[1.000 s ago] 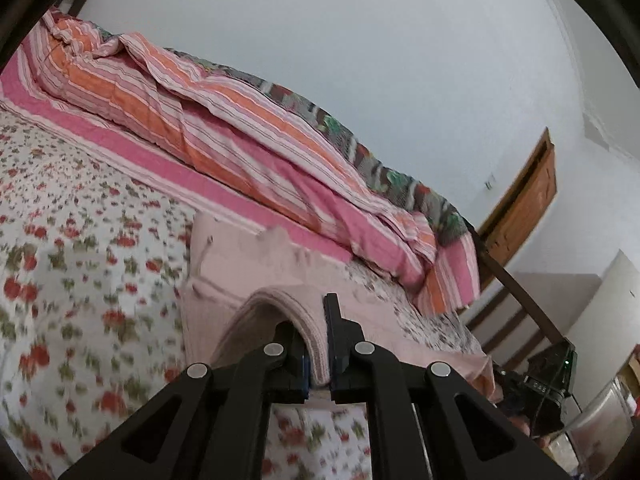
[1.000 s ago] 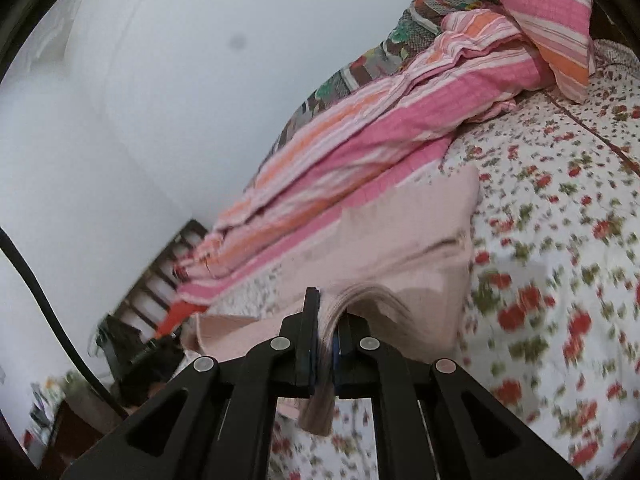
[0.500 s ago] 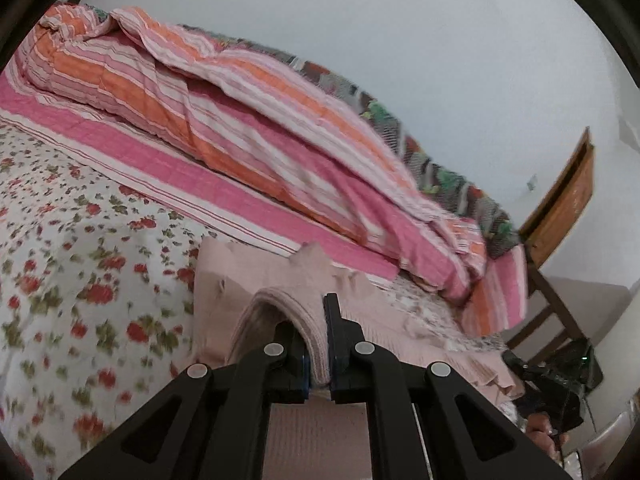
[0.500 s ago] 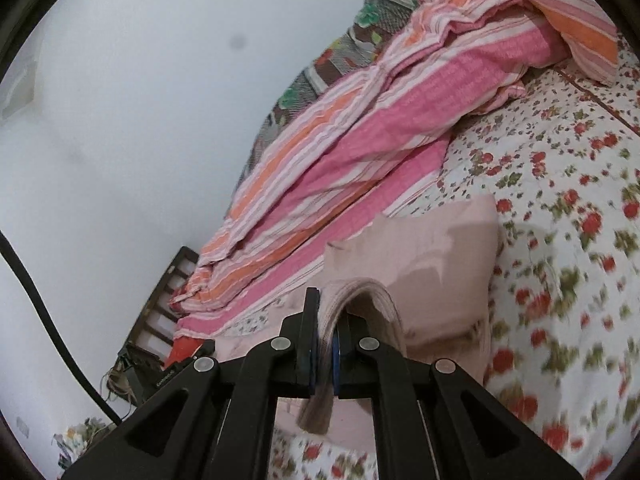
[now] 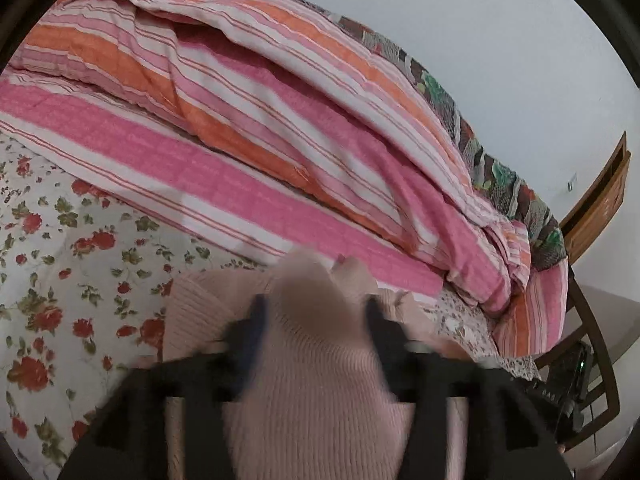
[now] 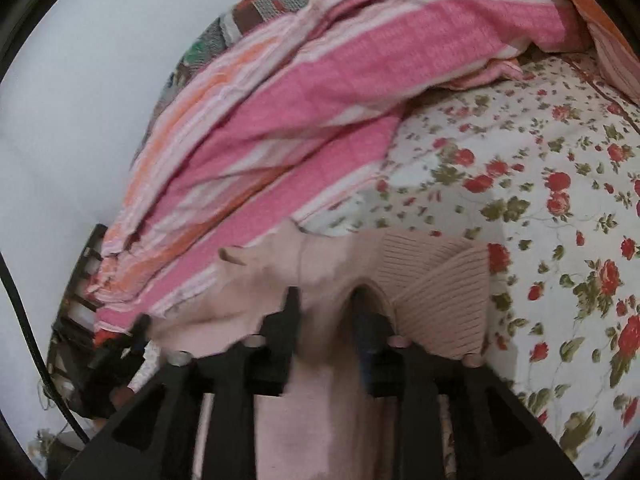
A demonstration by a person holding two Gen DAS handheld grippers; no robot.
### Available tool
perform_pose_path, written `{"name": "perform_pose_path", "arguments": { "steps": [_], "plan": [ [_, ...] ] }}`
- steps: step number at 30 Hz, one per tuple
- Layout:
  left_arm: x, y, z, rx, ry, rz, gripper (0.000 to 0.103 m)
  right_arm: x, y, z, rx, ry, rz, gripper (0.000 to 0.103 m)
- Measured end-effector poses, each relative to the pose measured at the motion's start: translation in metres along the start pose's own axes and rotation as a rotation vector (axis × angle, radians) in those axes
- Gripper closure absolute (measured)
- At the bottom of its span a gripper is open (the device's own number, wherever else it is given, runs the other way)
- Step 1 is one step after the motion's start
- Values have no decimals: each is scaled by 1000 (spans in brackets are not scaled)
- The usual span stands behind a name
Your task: Fold small clothes
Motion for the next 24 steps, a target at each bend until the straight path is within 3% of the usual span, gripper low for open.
{"name": "perform_pose_path", "arguments": {
  "steps": [5,11,15,21,24],
  "plan": [
    [-1,9,-3,2,-32,34,40,-3,28,-10,-56,42,-49,64],
    [-1,41,-29,10,-88,103,40,-3,69,-50,-67,145,-117,58],
    [5,60,-52,43,-64,122,39,-2,89,-78,-69,197,-128,47],
    [18,93,-97,58,-49,160,36,-6,99,-113,-31,188,-96,44],
    [29,105,-115,71,1,132,36,-10,95,-127,3,169,-79,44]
  ]
}}
Point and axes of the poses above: each gripper's, at about its wrist camera, not at the fingertips, and y roughly against the way its jaws point, x to its left, z to its top, the point moved 2 cm from there along -y, roughly the way its jaws point, and after that the axes turned 3 degrees about -z, right-handed, at the moved point
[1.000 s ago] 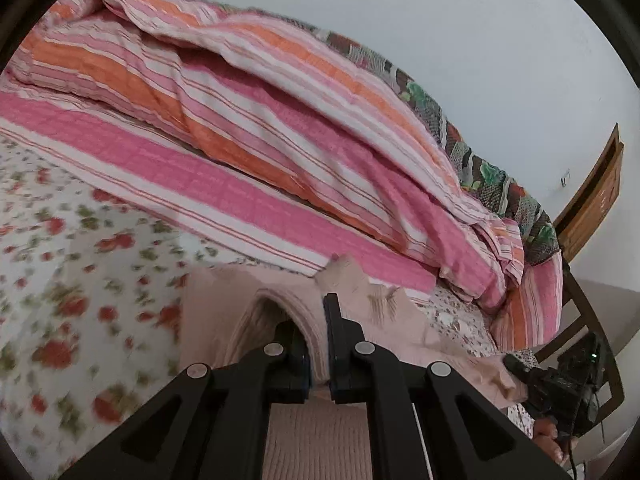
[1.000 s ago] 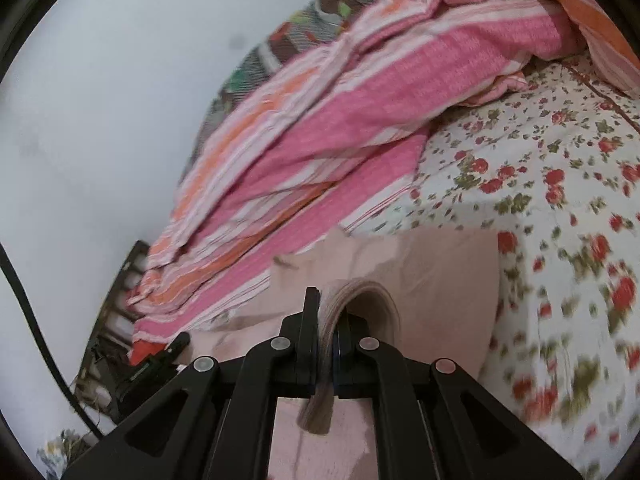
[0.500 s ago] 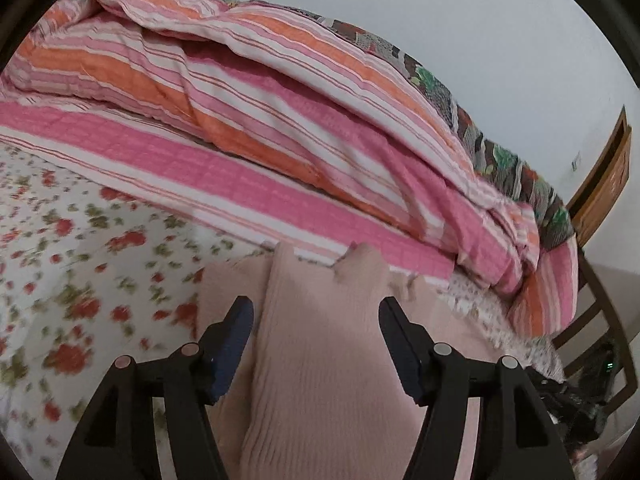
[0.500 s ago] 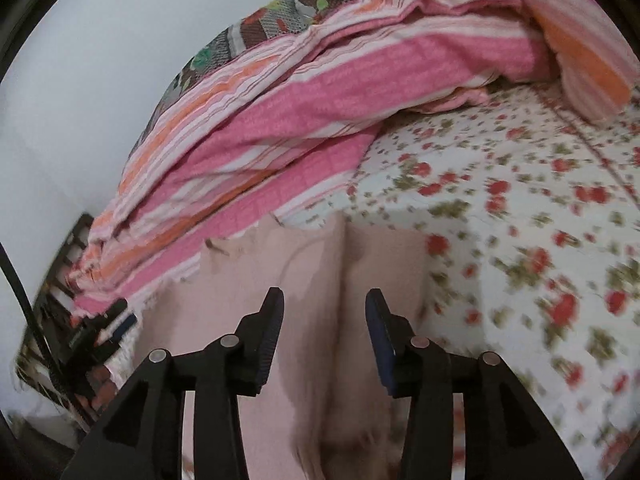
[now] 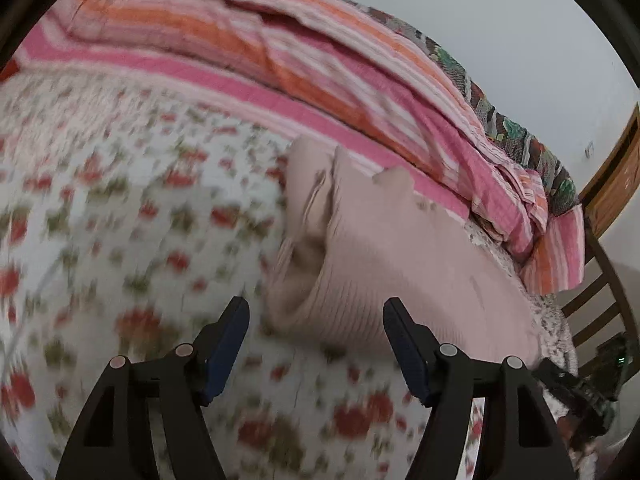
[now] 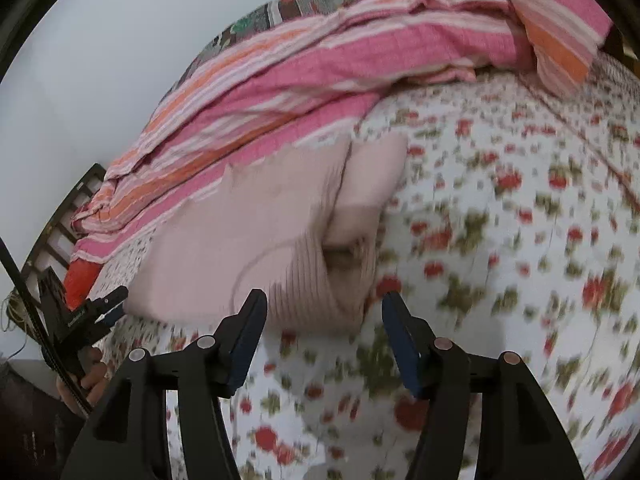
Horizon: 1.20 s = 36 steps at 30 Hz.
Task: Fold small clothes
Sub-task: 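Release the hem and regrasp the folded bundle with both grippers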
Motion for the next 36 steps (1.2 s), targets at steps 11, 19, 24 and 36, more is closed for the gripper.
{"name": "perform_pose_path", "arguments": {
  "steps": [11,19,24,36],
  "plan": [
    [-13,-24,-1,-21,41,-71,34,8,-25,-6,-37,-85,53,35],
    [-2,-36,8,-38,163,-104,91,-5,-41,12,-6,-195,78,86],
    [-7,-24,2,-65,141,-120,93,-9,-27,15,-38,-236,108,91],
    [-21,23,-37,-90,64,-120,93,-8,12,-3,-40,-160,91,92]
  ]
}}
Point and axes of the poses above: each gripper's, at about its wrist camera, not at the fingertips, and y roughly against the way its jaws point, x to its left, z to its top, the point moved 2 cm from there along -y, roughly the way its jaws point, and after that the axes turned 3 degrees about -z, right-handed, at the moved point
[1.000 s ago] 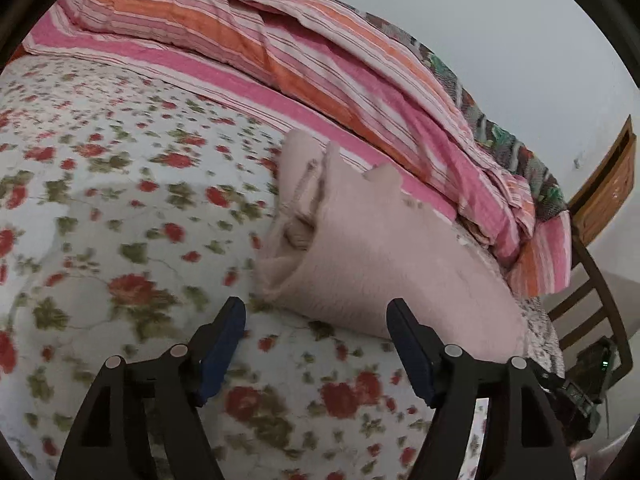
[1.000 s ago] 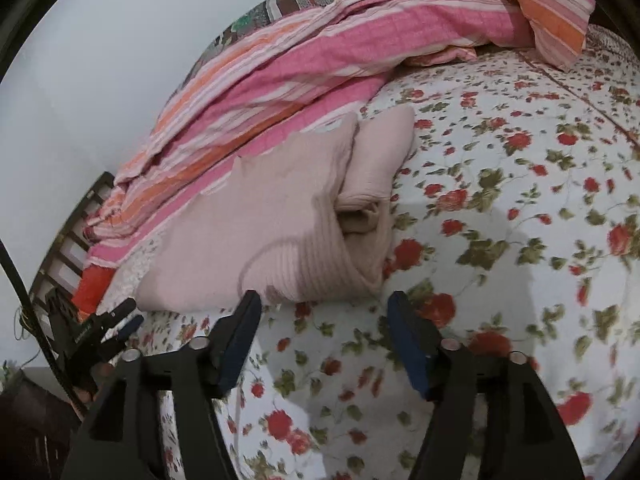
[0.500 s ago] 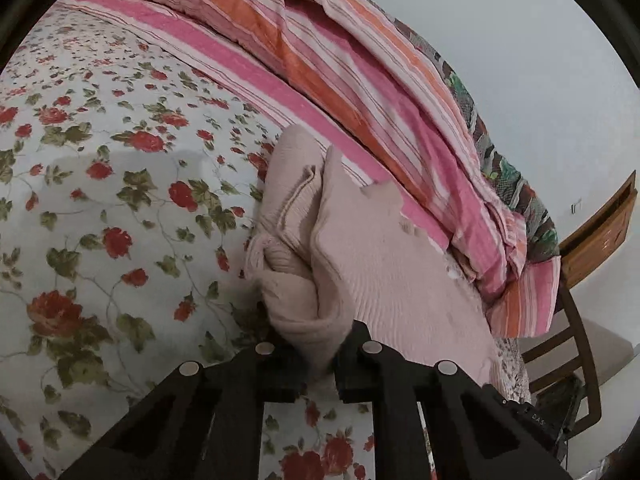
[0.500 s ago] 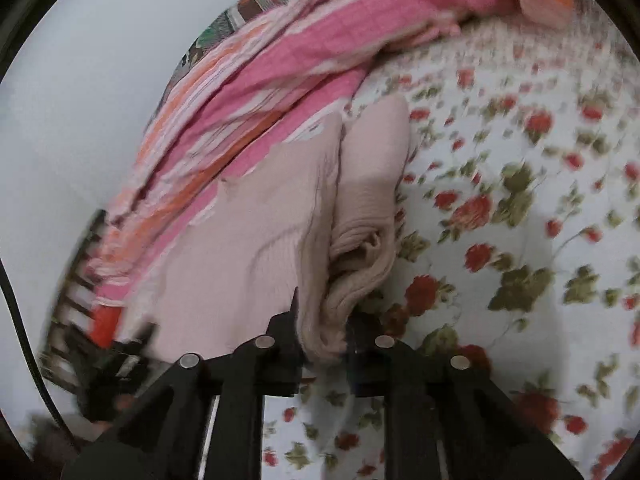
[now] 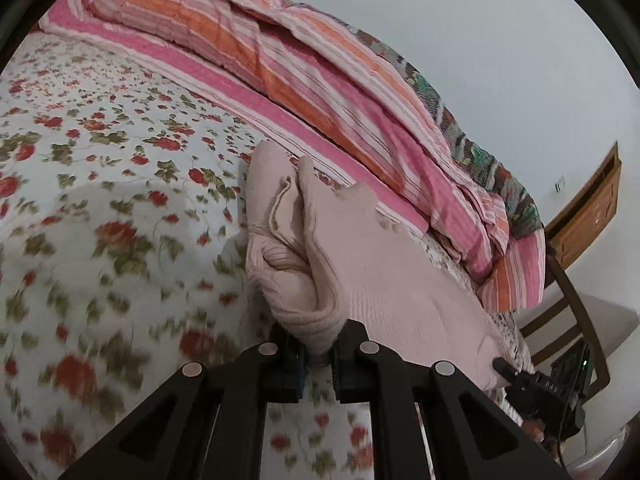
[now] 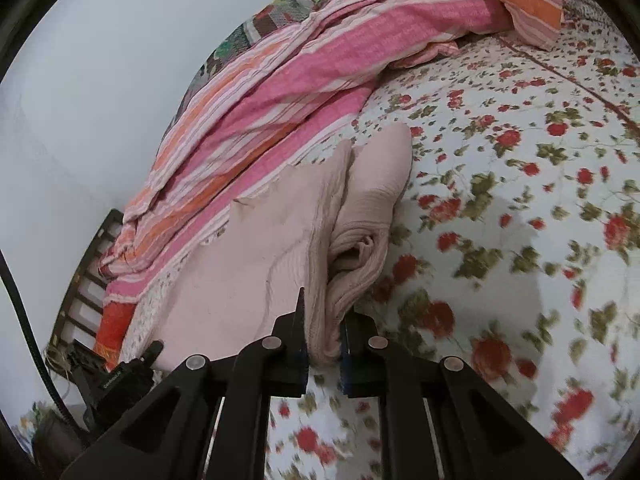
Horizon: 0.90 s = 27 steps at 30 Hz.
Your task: Fold small clothes
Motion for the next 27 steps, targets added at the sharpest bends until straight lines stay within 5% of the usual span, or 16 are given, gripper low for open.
{"name": "perform_pose_path", "arguments": {
  "steps": [8,13,17,22,26,27],
  "plan": [
    [-2,27,-33,24,-4,-1,93,-12,21,-25,21,35,-36,91],
    [-4,47,-33,-14,-71,65,76,0,47,-32,-74,229,-204,72],
    [-20,55,-21,-68,-154,97,73,17,59,-32,-138,304,-230,72],
    [-33,35,-13,-19,-211,116,66,26,34,-36,-105,355,-282,72],
    [-25,21,-20,40,-231,154,71,18,19,-42,-63,352,-302,77],
    [-22,20,-23,56,-231,152,88,15,18,-43,-56,347,-291,89]
  ]
}}
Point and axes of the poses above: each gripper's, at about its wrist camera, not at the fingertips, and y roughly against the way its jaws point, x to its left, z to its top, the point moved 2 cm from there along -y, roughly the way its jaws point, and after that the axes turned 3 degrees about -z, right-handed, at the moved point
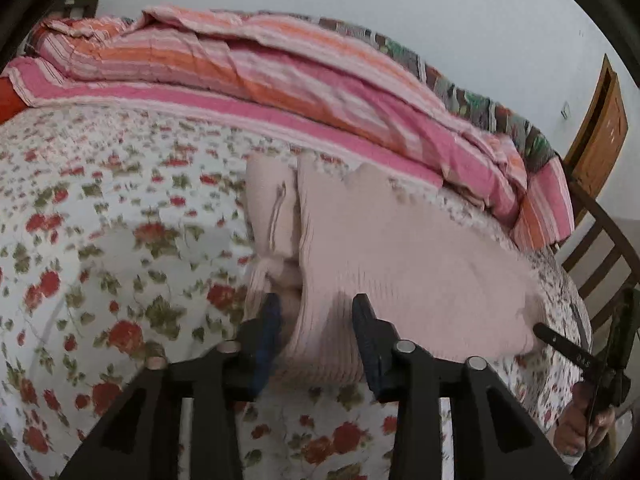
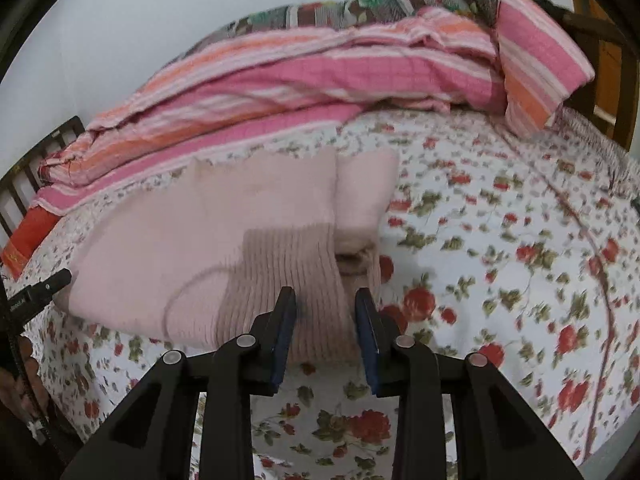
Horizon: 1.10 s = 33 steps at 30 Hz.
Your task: Fold small clothes
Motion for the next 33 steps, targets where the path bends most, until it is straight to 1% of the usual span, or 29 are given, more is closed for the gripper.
{"name": "perform_pose_path", "arguments": {
  "steps": [1,5,10,11,12,14,15,16,18,19,20,21,23,27,28,31,32,33],
  "plan": [
    [3,0,-3,8,4,0,95,-2,1,-1,1,2,10,95],
    [15,12,-13,7,31,-54,95,-13,13,-4,-27,-12,74,97],
    [18,19,-18,0,40,-80,95,-12,11,-8,-1,-18,66,97],
    [17,20,-17,-4,36,-84,95,-11,11,-8,3,-17,61,97],
    [16,22,-16,-7,31,-86,95,-11,12,-7,7,-18,55,94],
    [16,26,-13,-19,18,-81,91,-10,18,-3,0,-24,52,93],
    [15,29,-9,-34,11,-85,81,-9,23,0,-16,-23,55,88],
    [15,30,-7,-46,7,-87,67,-7,28,4,-36,-15,53,85],
    [14,28,3,-67,-2,-73,48,0,37,13,-85,1,43,67],
    [12,25,8,-72,-7,-67,48,5,40,18,-106,8,40,64],
    [11,20,13,-70,-11,-62,48,11,40,23,-117,17,41,58],
    [10,13,19,-64,-16,-53,48,20,38,27,-120,29,48,56],
    [9,-2,28,-46,-27,-8,48,39,29,34,-110,61,73,55],
    [14,-34,46,-7,-69,90,47,74,3,43,-79,138,61,55],
    [17,-41,50,1,-78,105,43,81,-4,44,-69,156,53,55],
    [26,-53,52,12,-101,95,28,96,-25,51,-38,182,2,54],
    [30,-57,49,19,-100,72,27,100,-35,57,-20,178,-13,54],
    [33,-58,47,18,-95,54,26,103,-41,60,-6,175,-10,54]
  ]
}}
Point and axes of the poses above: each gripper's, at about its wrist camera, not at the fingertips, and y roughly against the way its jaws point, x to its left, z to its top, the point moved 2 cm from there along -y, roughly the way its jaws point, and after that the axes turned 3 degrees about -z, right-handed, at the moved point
